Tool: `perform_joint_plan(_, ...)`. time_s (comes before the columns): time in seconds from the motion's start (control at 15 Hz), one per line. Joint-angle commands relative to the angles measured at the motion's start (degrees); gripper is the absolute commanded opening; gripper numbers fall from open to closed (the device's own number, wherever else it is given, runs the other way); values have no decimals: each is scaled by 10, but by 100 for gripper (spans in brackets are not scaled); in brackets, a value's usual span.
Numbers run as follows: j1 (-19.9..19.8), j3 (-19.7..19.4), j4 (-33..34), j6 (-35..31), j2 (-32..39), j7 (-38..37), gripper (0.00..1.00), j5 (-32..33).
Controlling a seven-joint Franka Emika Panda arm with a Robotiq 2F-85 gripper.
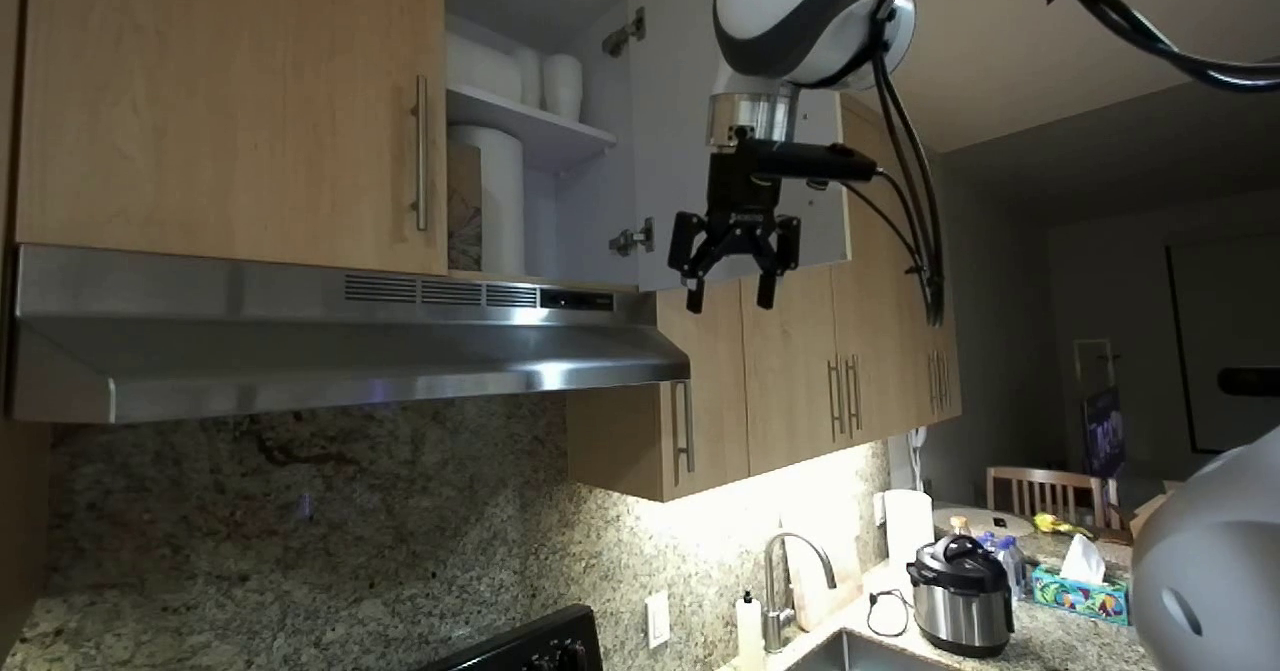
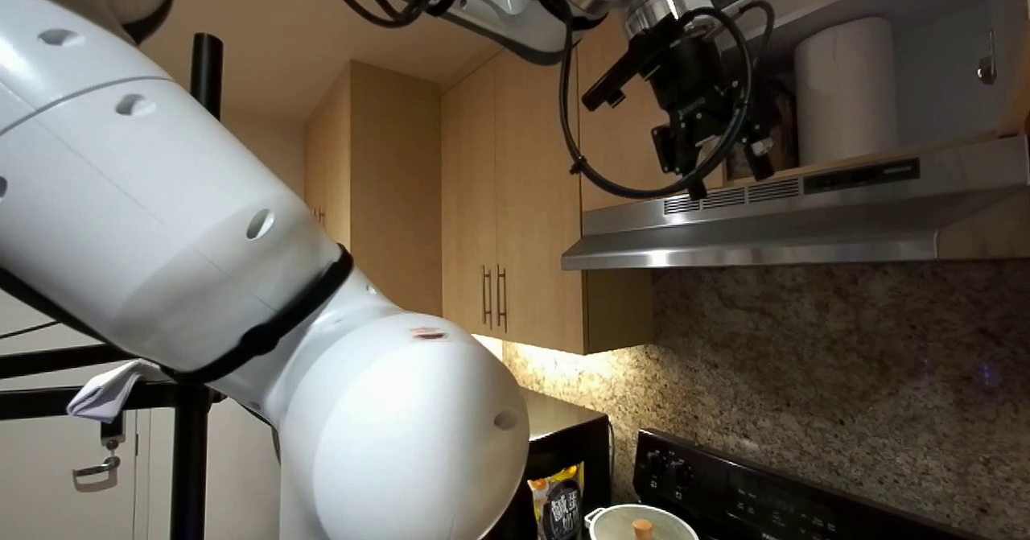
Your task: Open the right door of the cabinet
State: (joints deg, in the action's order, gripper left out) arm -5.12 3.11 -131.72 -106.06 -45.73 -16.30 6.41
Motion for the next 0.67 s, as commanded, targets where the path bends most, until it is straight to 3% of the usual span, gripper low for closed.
perform_joint_plan(0.0, 10, 0, -38, 9, -8, 1, 100, -30)
perform_joint_plan(0.27, 13, 2, -69, 10, -7, 3, 100, -34)
perform_joint_plan(0.6, 5, 4, -56, 3, 1, 3, 100, -21)
